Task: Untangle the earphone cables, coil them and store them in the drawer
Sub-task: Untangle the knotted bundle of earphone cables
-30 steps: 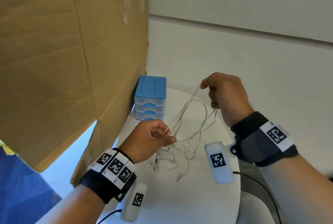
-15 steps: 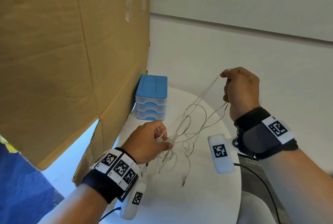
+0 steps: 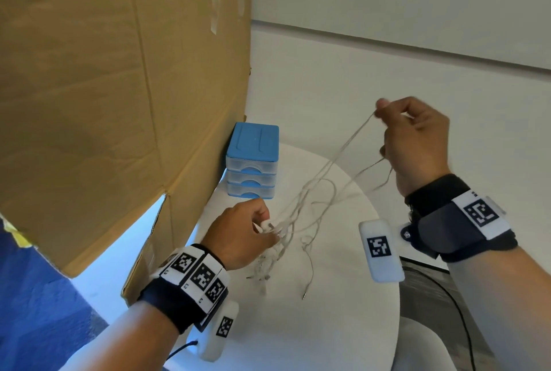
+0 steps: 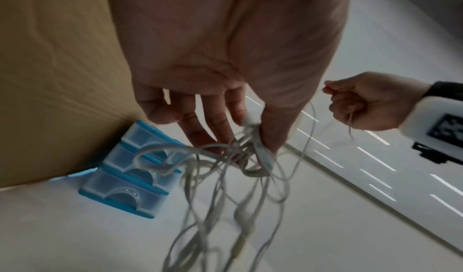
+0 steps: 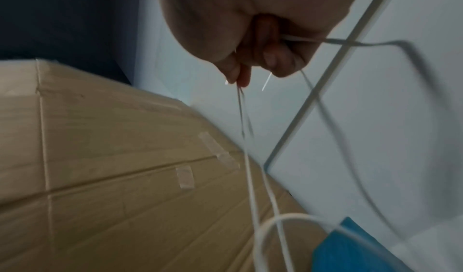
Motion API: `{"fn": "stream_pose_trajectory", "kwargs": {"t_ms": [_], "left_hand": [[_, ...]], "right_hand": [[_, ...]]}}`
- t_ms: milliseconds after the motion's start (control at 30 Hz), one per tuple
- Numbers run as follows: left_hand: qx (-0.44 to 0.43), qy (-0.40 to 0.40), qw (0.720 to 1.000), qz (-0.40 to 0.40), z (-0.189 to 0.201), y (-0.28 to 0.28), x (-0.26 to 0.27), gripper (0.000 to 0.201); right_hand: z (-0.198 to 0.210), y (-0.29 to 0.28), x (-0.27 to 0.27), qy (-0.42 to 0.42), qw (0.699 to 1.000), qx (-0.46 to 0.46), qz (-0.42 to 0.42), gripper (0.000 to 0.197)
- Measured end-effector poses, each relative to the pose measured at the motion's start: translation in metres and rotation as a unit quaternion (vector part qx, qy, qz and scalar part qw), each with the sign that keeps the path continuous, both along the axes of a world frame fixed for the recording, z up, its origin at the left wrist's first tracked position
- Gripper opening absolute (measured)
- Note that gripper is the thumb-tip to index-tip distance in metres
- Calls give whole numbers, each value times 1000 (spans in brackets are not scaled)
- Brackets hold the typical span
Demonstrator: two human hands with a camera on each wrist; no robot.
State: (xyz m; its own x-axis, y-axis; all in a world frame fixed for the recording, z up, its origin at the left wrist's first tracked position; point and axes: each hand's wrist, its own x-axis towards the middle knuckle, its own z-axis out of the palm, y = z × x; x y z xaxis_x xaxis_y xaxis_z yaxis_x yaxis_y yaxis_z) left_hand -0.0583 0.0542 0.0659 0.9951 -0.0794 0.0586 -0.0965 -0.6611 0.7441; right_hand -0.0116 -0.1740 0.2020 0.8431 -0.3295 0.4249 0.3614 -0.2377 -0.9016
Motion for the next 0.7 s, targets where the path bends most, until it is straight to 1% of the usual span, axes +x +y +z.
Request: {"fn": "stream_pose_trajectory", "kwargs": {"t_ms": [67, 133, 200, 267, 333, 367, 433, 467, 500, 567, 633, 700], "left_hand": [[-3, 0, 1000, -11, 5, -5, -4, 29], [-37, 15, 999, -23, 9, -7, -5, 28], [-100, 29, 994, -30, 9, -7, -6, 23], [-146, 7, 989, -9, 6, -4, -3, 18], [-186, -11, 982, 34, 6, -3, 0, 38], [-217, -4, 974, 57, 6, -2, 1, 44], [-278, 36, 953, 113, 8, -2, 3, 51], [-292, 59, 944, 139, 7, -2, 3, 53], [-293, 77, 939, 160, 4, -2, 4, 50], [-292, 88, 934, 187, -1, -2, 3, 35], [-272, 74, 938, 201, -2, -4, 4, 24], [-251, 88, 946, 185, 2, -5, 1, 18]], "right_hand": [[5, -2, 3, -29, 999, 18, -27, 25], [5, -1, 6, -46, 998, 15, -35, 26], [3, 0, 9, -21, 999, -4, -26, 26], [-2, 0, 10, 24, 999, -28, -13, 26], [-7, -1, 10, 51, 997, -50, 5, 30], [-9, -1, 8, 59, 996, -61, 15, 32], [-13, 0, 5, 73, 993, -82, 37, 33], [-15, 2, 4, 77, 992, -89, 46, 33], [-15, 3, 3, 79, 991, -94, 52, 33], [-15, 6, 2, 80, 990, -97, 58, 33], [-12, 8, 2, 82, 991, -93, 57, 33], [-9, 10, 1, 90, 990, -93, 62, 30]]}}
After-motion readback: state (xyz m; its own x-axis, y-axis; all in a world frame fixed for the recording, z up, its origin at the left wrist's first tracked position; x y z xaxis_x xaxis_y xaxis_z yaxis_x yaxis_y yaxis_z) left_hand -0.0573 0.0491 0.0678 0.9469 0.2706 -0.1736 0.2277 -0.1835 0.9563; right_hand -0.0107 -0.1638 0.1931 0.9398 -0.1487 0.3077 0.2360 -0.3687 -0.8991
